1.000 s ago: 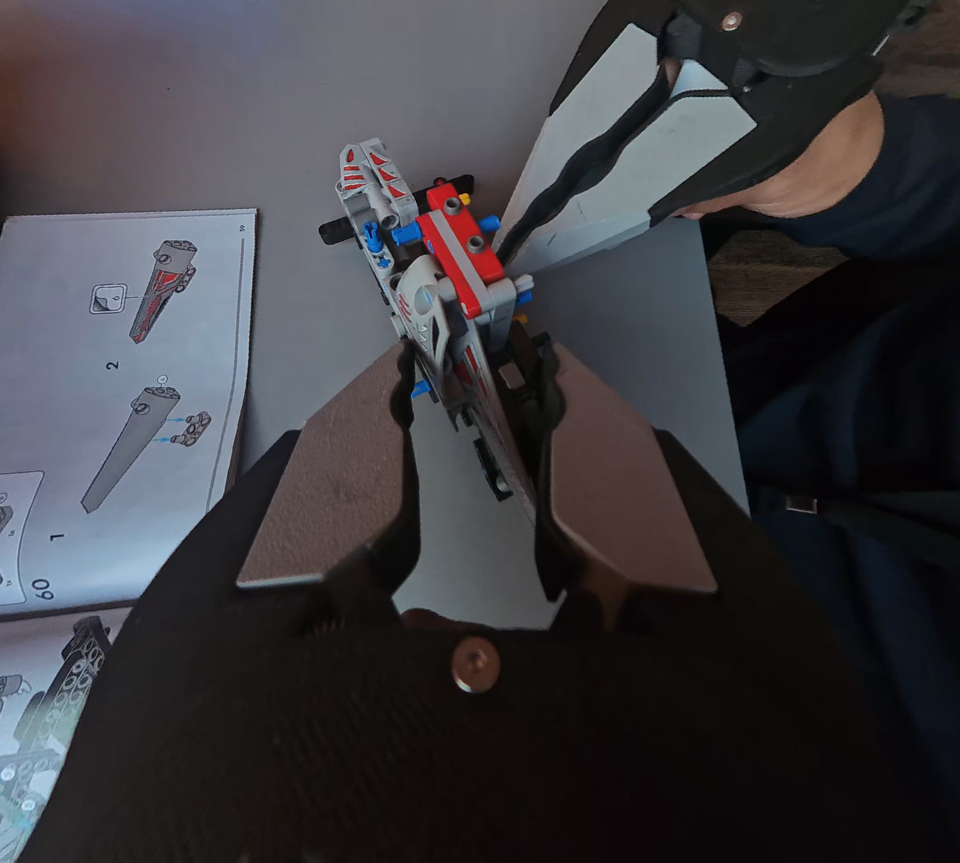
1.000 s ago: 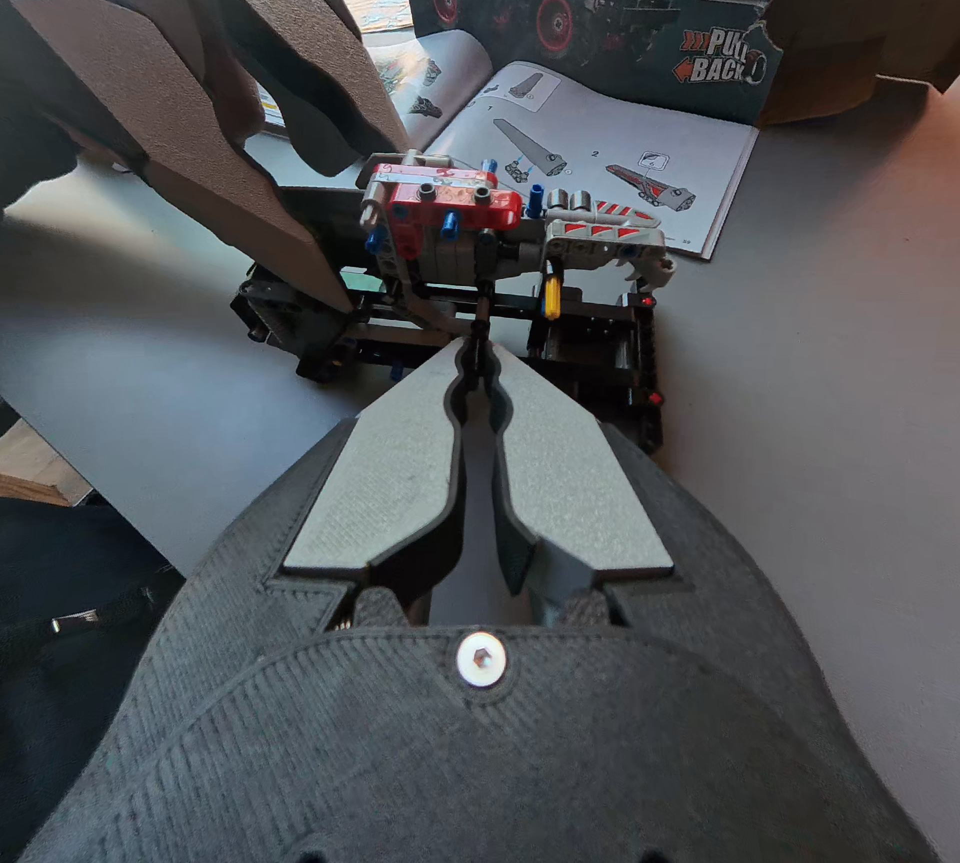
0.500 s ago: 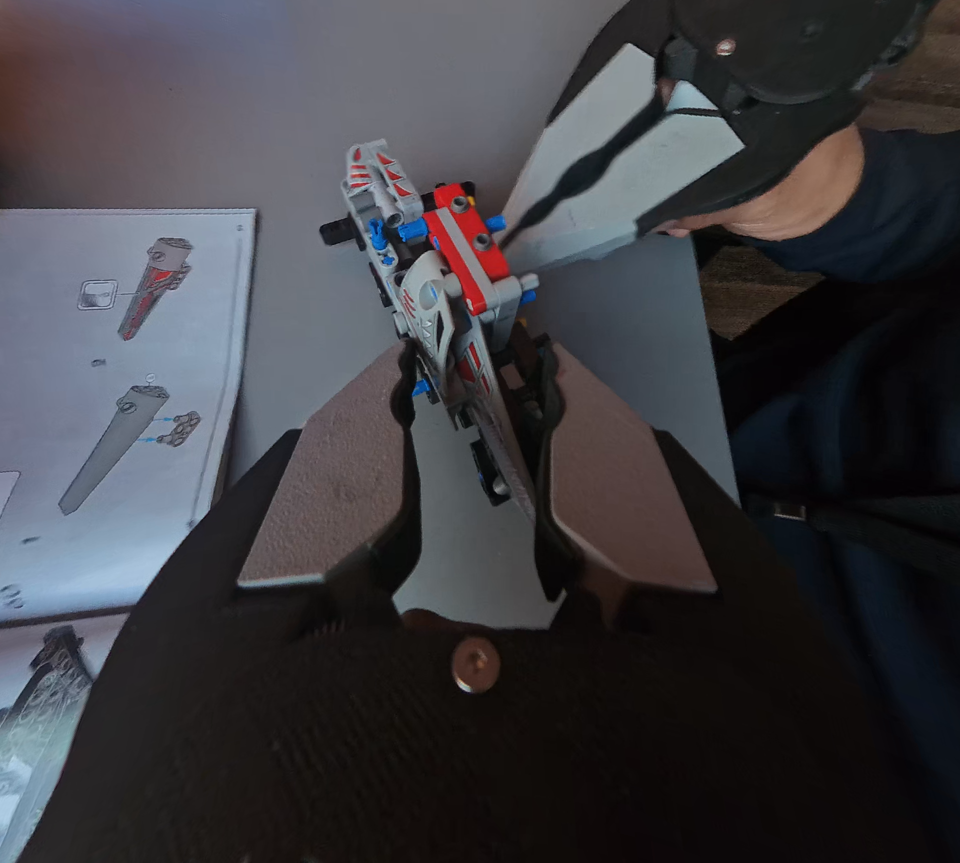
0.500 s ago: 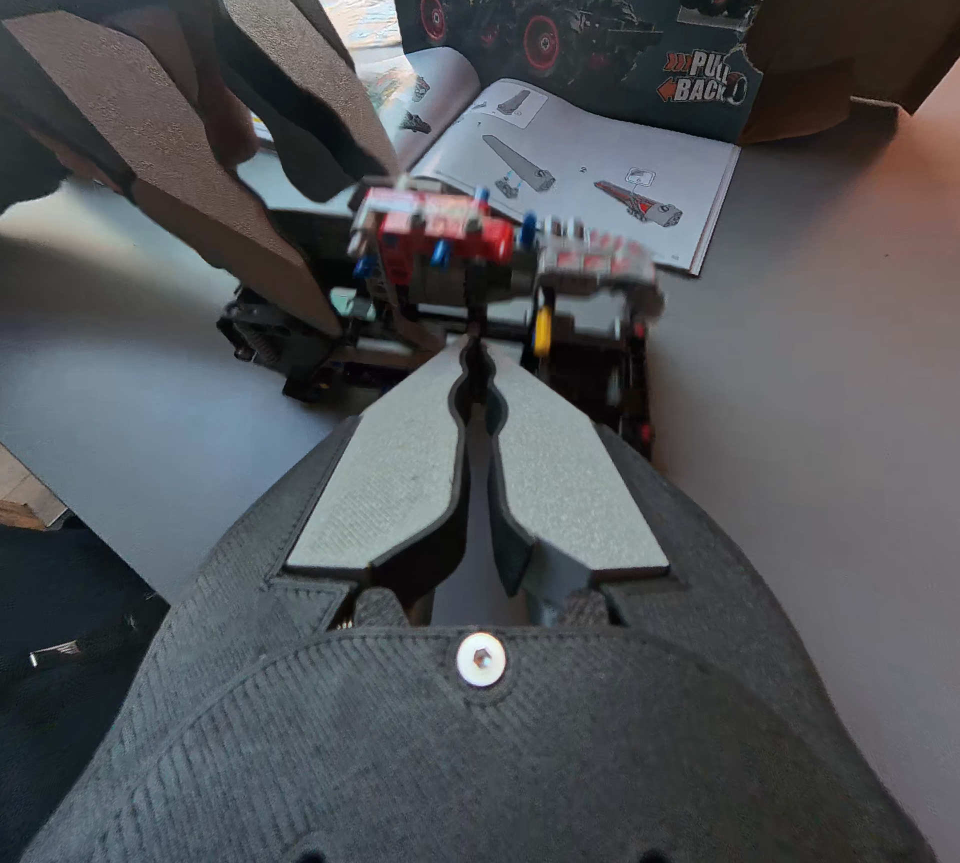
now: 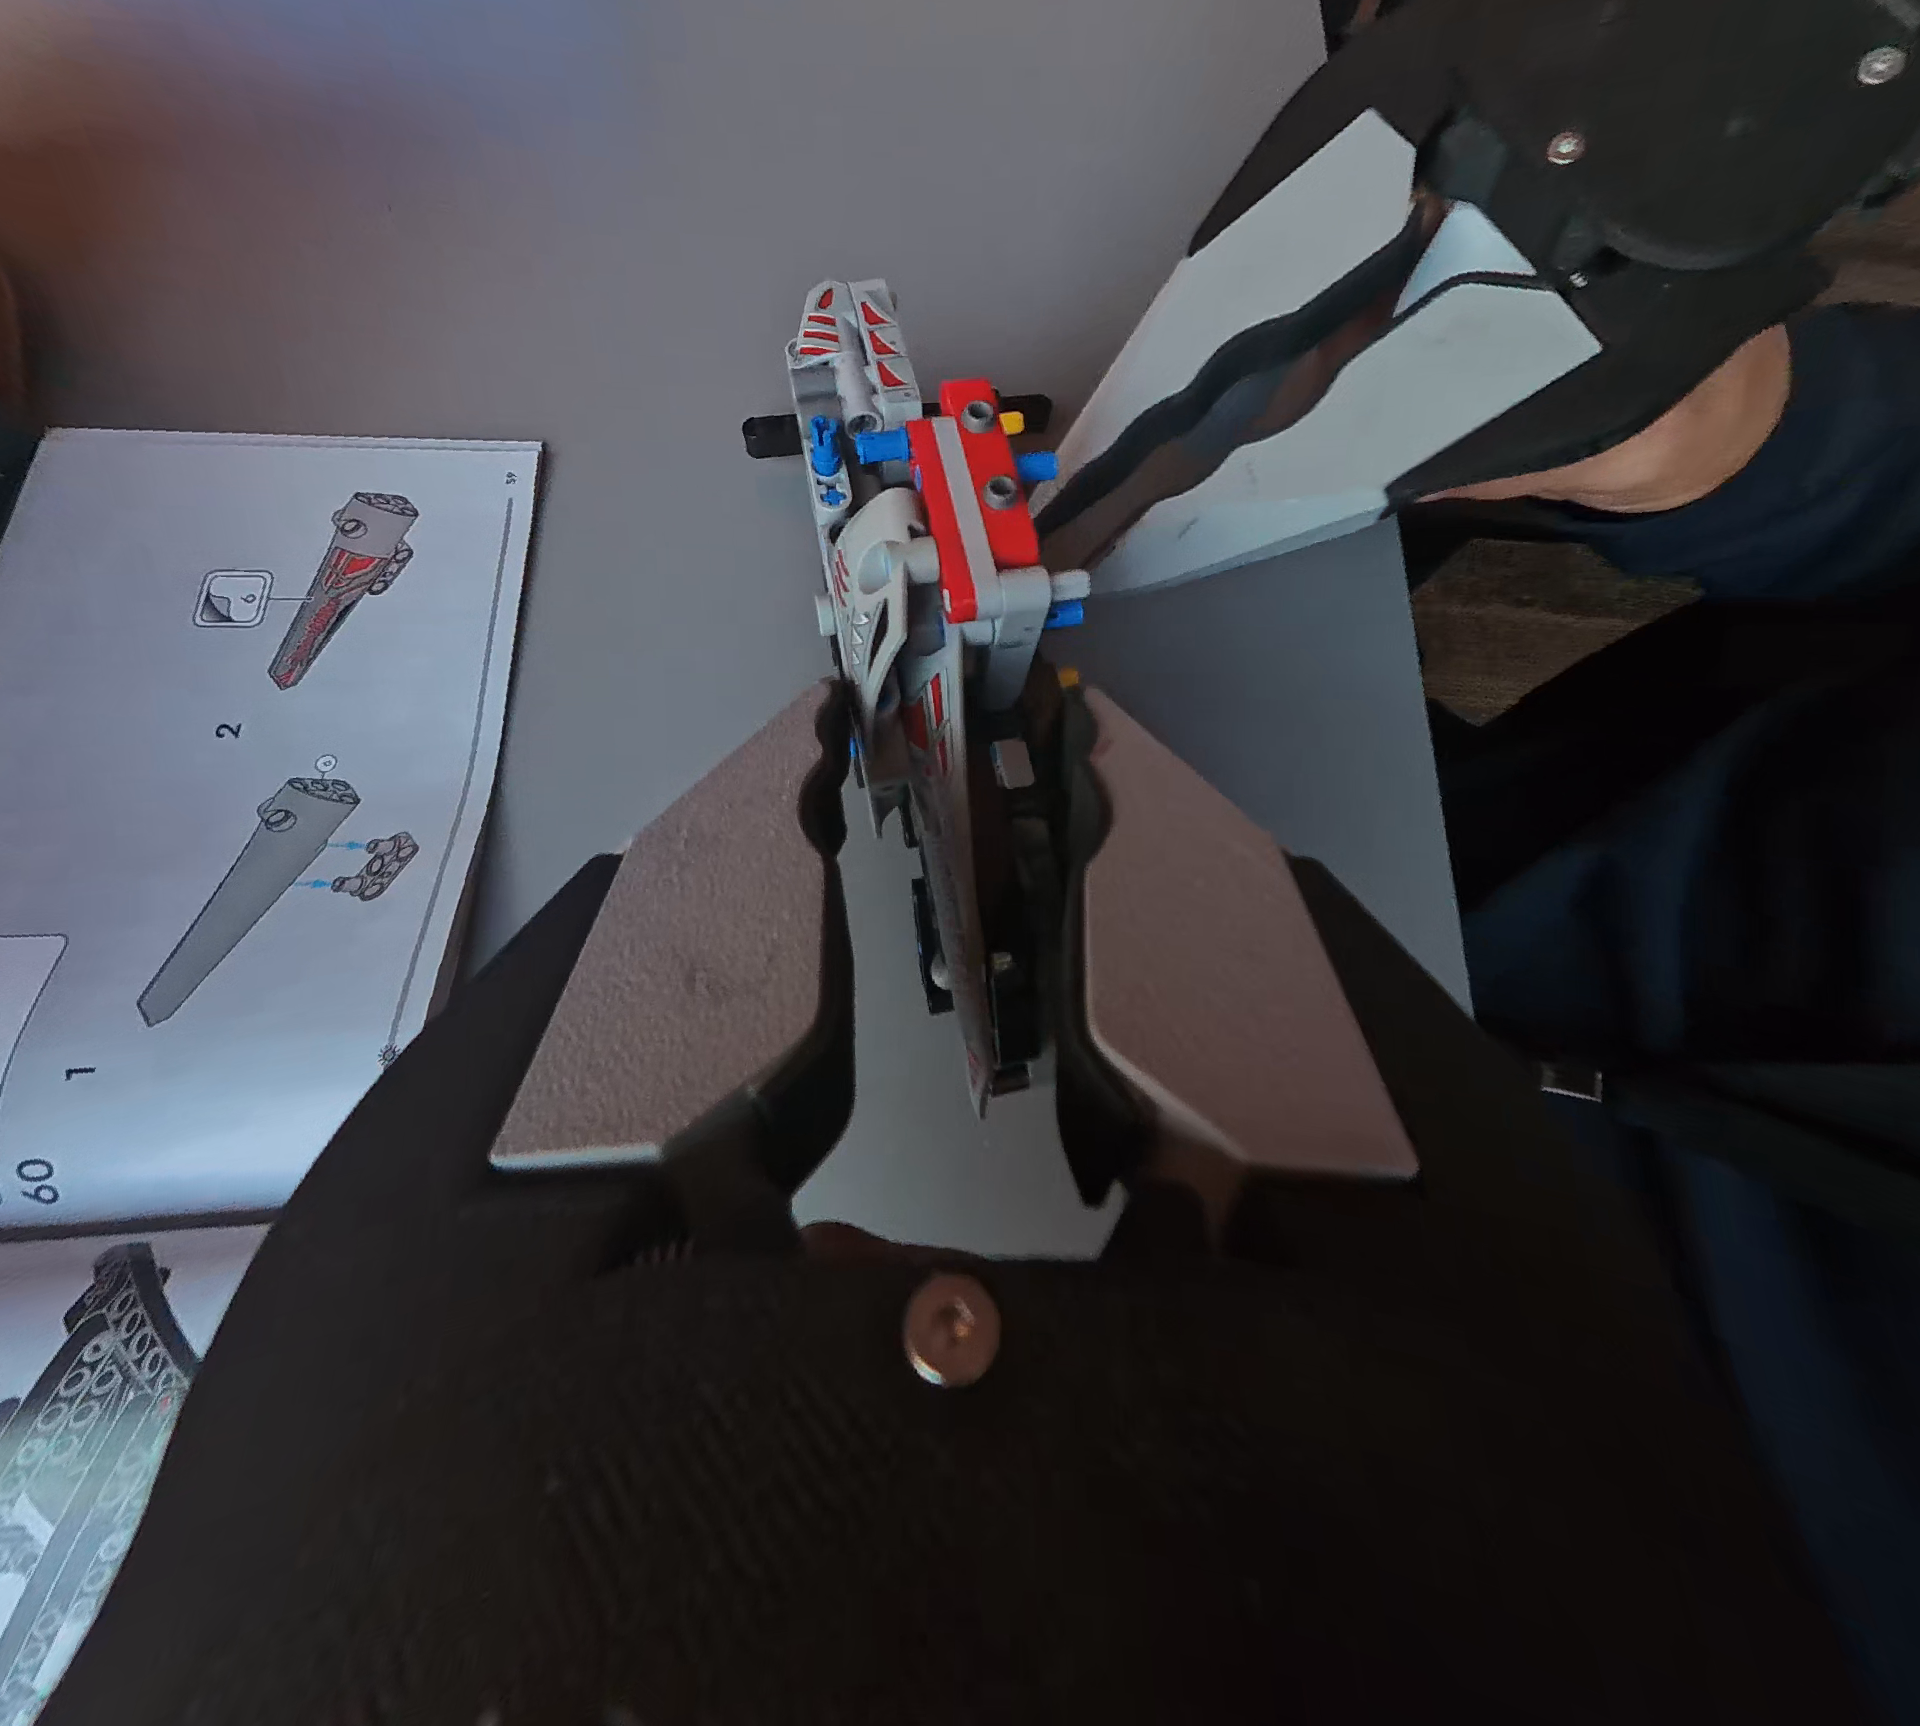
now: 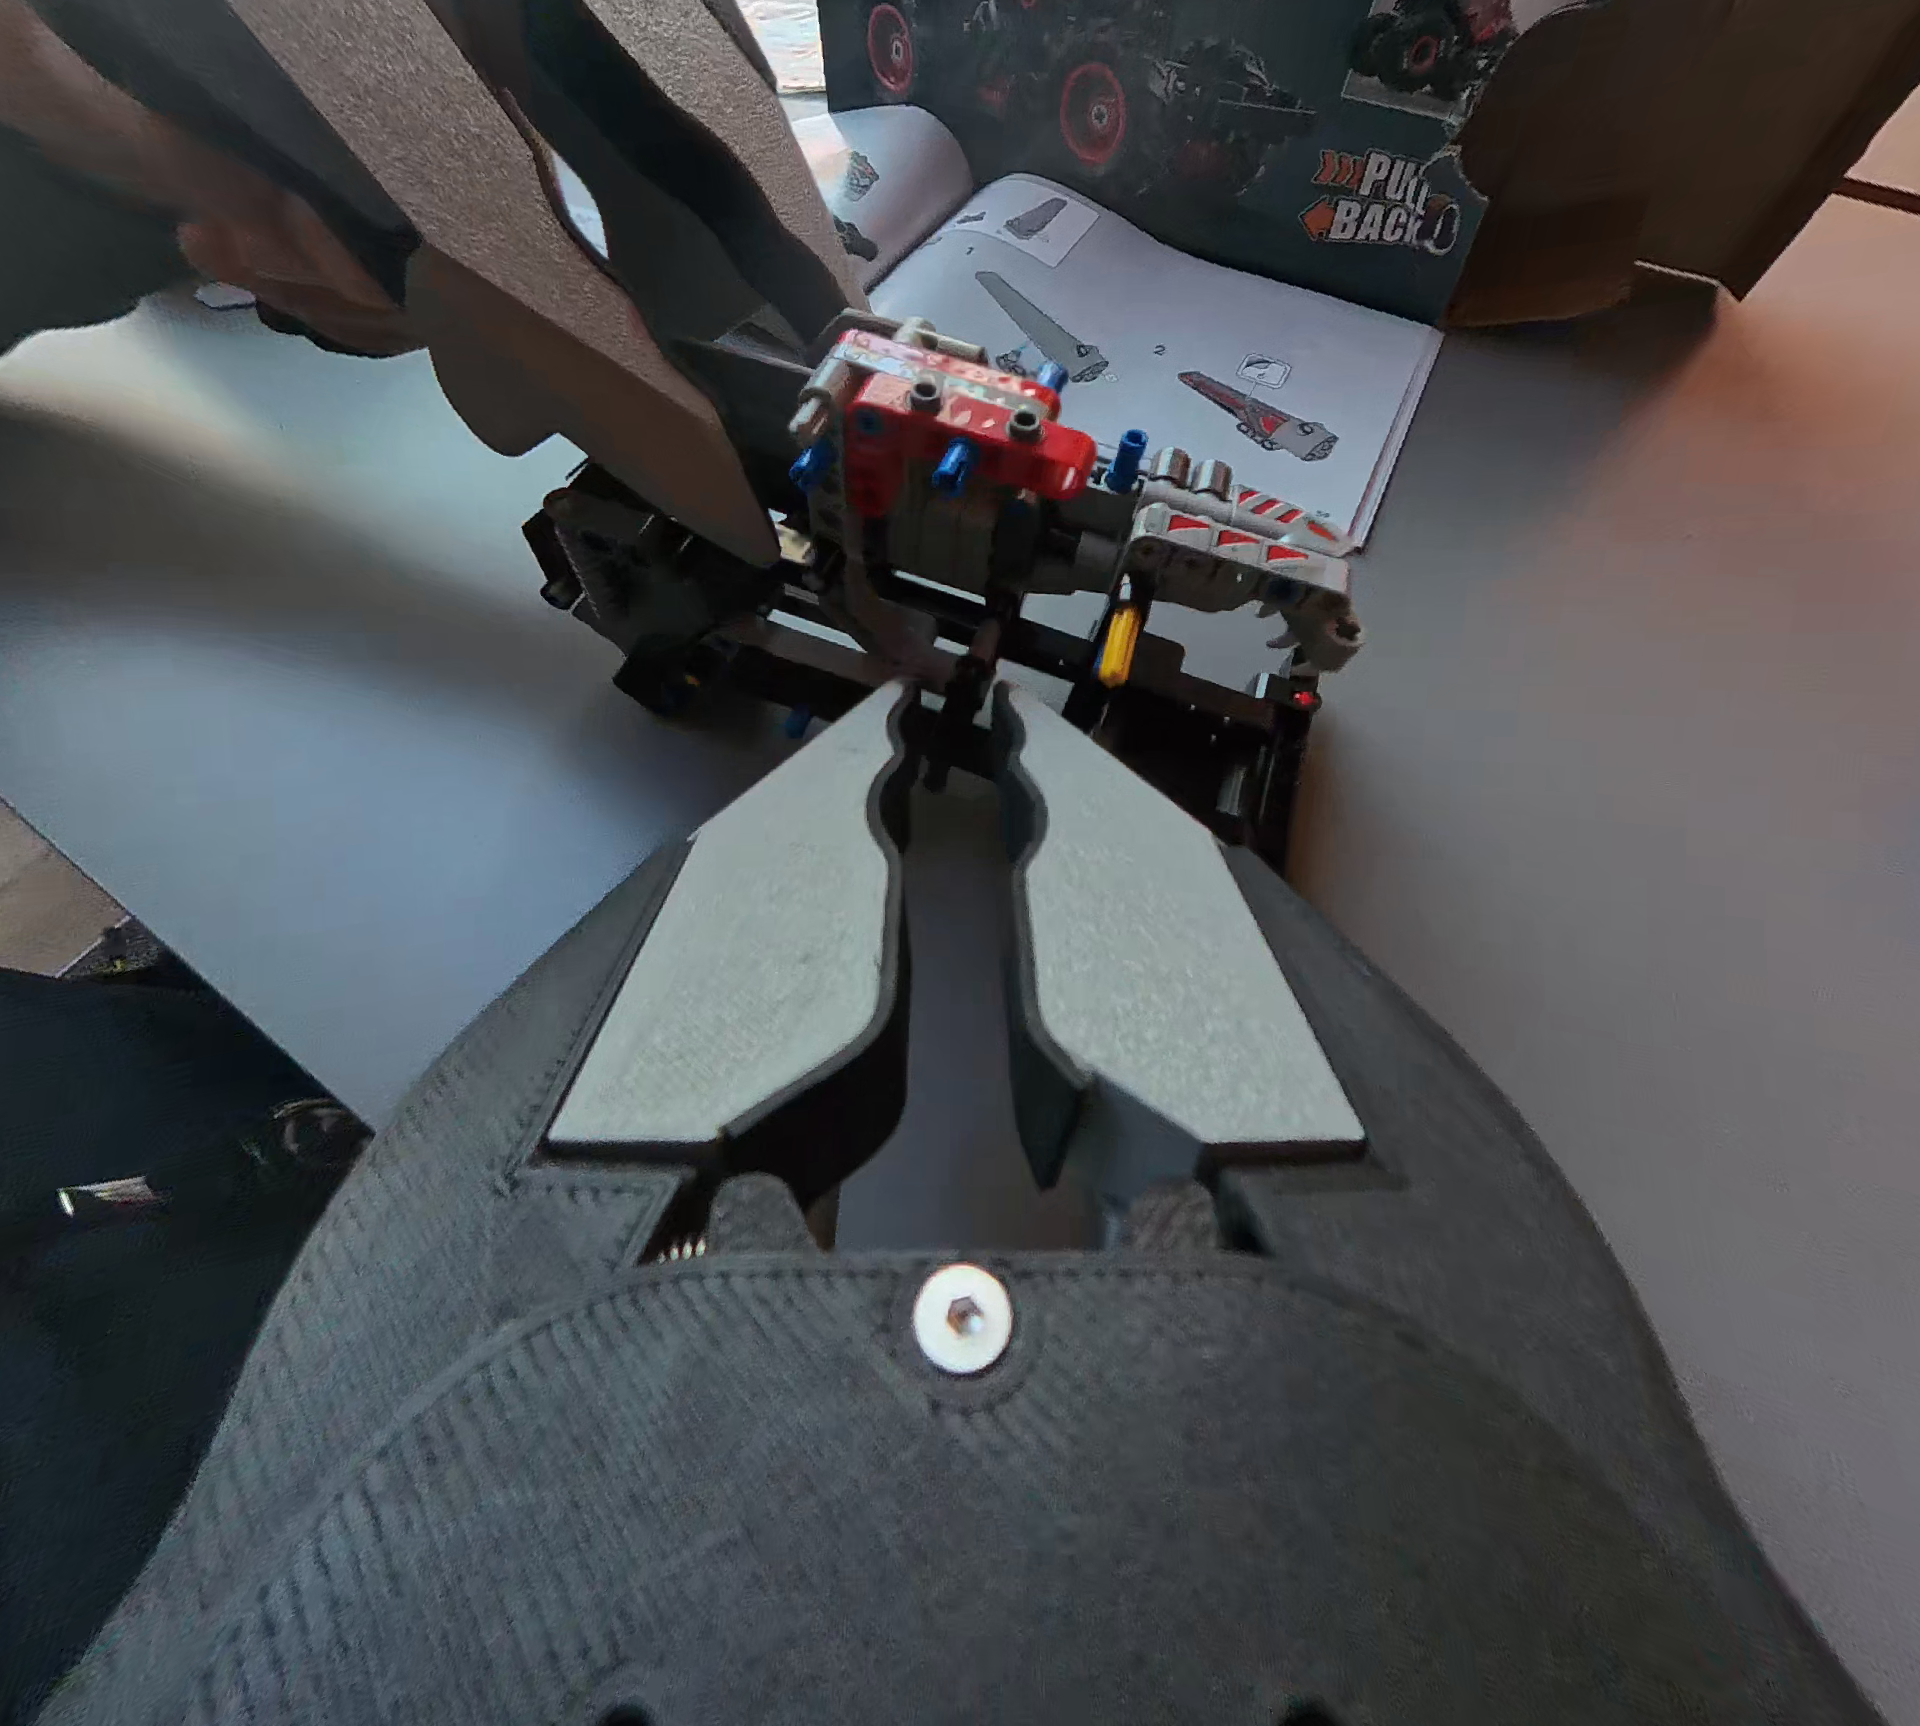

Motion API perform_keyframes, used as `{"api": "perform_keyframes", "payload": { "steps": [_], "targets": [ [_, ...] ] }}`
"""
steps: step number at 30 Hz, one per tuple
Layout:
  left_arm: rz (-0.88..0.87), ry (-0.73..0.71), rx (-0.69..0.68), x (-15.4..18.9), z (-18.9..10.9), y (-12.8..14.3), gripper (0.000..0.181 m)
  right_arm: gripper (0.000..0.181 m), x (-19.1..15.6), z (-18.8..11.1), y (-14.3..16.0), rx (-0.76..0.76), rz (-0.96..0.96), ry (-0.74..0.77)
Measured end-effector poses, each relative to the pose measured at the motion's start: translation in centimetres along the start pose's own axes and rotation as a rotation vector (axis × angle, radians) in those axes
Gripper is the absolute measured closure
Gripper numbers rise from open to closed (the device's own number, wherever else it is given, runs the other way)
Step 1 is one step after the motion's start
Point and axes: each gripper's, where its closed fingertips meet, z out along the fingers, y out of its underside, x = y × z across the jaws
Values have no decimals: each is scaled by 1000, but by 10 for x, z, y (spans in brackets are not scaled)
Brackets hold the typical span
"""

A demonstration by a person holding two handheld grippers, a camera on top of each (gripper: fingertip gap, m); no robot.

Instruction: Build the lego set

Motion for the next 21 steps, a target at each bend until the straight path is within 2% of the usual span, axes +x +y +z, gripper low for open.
{"api": "perform_keyframes", "payload": {
  "steps": [9, 14, 21],
  "targets": [
    [19, -29, 1, 0, -1, -1, 143, 179, -1, 0, 9, -43, -9, 14],
    [-14, 14, 5, 1, 1, 0, 137, 177, -1, 2, 8, -46, -15, 27],
    [-20, 7, 22, 0, 2, 0, 142, 180, 1, 3, 8, -60, 5, 38]
  ]
}}
